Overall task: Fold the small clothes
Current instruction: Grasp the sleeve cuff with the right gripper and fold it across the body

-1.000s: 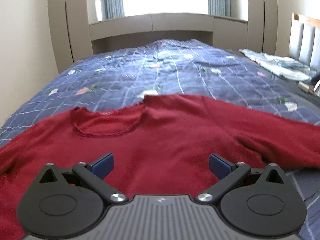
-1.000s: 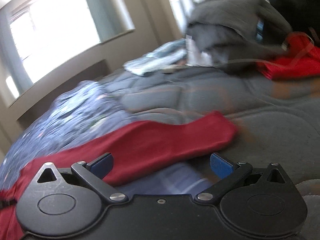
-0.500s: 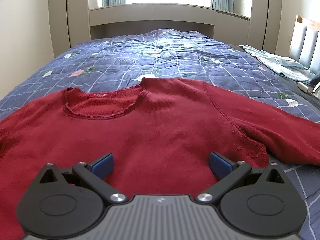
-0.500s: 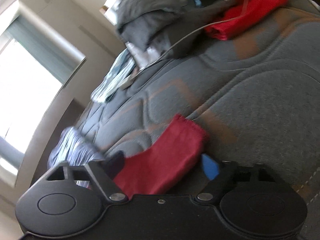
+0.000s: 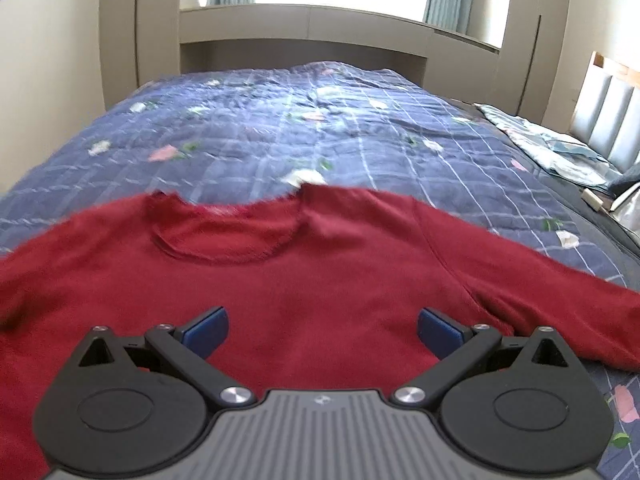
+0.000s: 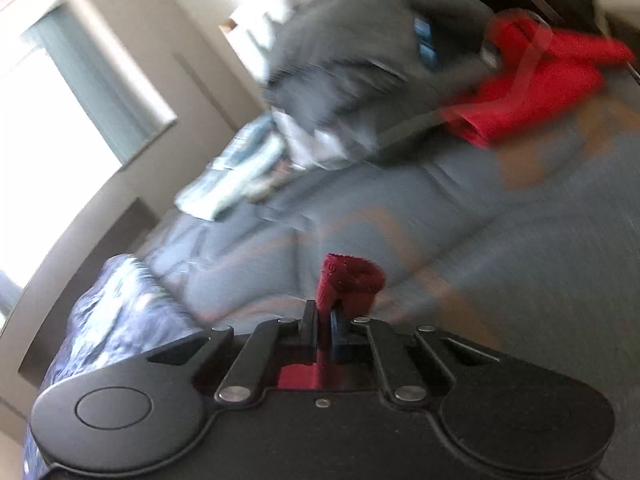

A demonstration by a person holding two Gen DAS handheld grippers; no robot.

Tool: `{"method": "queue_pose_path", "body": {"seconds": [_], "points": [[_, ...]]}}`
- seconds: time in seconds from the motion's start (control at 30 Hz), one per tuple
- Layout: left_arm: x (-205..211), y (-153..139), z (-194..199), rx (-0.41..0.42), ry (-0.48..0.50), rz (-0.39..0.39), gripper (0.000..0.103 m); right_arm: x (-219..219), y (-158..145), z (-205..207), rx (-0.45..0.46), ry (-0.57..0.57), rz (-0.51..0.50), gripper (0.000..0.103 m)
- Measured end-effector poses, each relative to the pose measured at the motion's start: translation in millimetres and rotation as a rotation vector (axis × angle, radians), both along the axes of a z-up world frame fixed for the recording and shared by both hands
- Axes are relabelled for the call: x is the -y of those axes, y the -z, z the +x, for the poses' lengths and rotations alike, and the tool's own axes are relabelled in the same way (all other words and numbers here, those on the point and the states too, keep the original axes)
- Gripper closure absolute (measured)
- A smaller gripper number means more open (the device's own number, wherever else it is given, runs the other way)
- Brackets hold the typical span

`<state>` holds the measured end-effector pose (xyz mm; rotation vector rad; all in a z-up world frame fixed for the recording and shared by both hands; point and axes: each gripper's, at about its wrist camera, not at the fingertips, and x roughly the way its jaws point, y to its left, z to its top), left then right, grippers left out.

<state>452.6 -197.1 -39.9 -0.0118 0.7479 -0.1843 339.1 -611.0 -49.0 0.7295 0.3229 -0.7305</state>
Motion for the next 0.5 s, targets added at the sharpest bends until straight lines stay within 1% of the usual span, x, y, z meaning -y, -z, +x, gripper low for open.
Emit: {"method": "queue_pose_path", "body": {"seconds": [0.07,0.17,0.27,0.37,0.5], "points": [[-12.0,-15.6,-1.5,0.016,-0.013,-0.007,0.000,-13.1,-20.2,13.4,0.017,-0.060,-0.054,0.097],[-36.6,-39.8,-5.5,0.047,-0.041,-0.045,0.000,-42.3,-51.7,40.6,0.045,-0.164,-0.139,0.098],[-67.4,-62.1,-11.1,0.080,-0.076,-0.085,0.000,-80.3,-80.7,71.5,0.079,-0.301,-0.197,0.098],[-97.4,-79.4,-16.8,0.111,-0.117,-0.099,0.000,-134.0,-103.0,102.9,0.103,-0.460,-0.284,0.098],[-144.2,-95.3,-26.3,0.146,-0.193,-0.102,0.000,-216.8,-117.6,137.8,0.115,-0.667,-0.408,0.098]]}}
